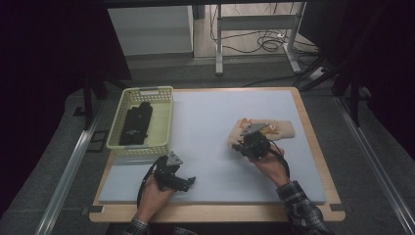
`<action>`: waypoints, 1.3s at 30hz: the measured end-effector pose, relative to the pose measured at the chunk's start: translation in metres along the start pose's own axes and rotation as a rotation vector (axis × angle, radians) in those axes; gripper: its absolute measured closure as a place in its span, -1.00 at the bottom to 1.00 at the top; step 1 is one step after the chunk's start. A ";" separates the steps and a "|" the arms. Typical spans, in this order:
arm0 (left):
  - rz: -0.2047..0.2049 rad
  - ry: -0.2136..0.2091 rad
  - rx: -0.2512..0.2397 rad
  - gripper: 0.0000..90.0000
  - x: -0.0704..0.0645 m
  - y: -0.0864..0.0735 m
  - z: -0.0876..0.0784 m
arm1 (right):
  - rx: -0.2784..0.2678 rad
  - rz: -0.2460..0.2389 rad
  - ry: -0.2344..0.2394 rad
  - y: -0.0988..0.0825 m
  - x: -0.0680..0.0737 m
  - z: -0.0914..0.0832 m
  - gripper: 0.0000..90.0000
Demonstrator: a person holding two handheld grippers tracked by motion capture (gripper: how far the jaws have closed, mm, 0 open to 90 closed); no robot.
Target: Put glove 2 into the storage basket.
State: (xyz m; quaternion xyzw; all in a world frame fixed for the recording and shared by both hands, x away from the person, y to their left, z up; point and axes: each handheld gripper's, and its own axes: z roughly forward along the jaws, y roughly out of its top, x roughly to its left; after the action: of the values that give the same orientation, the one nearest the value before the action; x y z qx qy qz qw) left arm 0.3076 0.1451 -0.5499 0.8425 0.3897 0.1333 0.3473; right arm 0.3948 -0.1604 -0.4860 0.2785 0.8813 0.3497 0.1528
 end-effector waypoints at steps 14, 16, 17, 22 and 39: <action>0.001 0.000 0.000 -1.00 0.000 0.000 0.000 | 0.013 0.002 0.139 -0.048 0.058 -0.019 0.35; 0.001 0.000 0.000 -1.00 0.000 0.000 0.000 | 0.006 0.030 0.158 -0.047 0.053 -0.025 0.24; 0.001 0.000 0.000 -1.00 0.000 0.000 0.000 | -0.006 0.036 0.158 -0.046 0.049 -0.031 0.20; -0.001 0.001 -0.002 -1.00 0.000 0.000 0.000 | -0.025 0.069 0.154 -0.045 0.034 -0.047 0.15; 0.000 0.000 0.000 -1.00 0.000 0.000 0.000 | -0.038 0.135 -0.037 -0.028 -0.015 0.009 0.80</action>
State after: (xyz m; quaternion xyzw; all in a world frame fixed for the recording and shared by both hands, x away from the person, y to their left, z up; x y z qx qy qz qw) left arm 0.3076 0.1451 -0.5499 0.8425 0.3895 0.1335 0.3474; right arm 0.4010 -0.1811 -0.5109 0.3409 0.8508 0.3706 0.1504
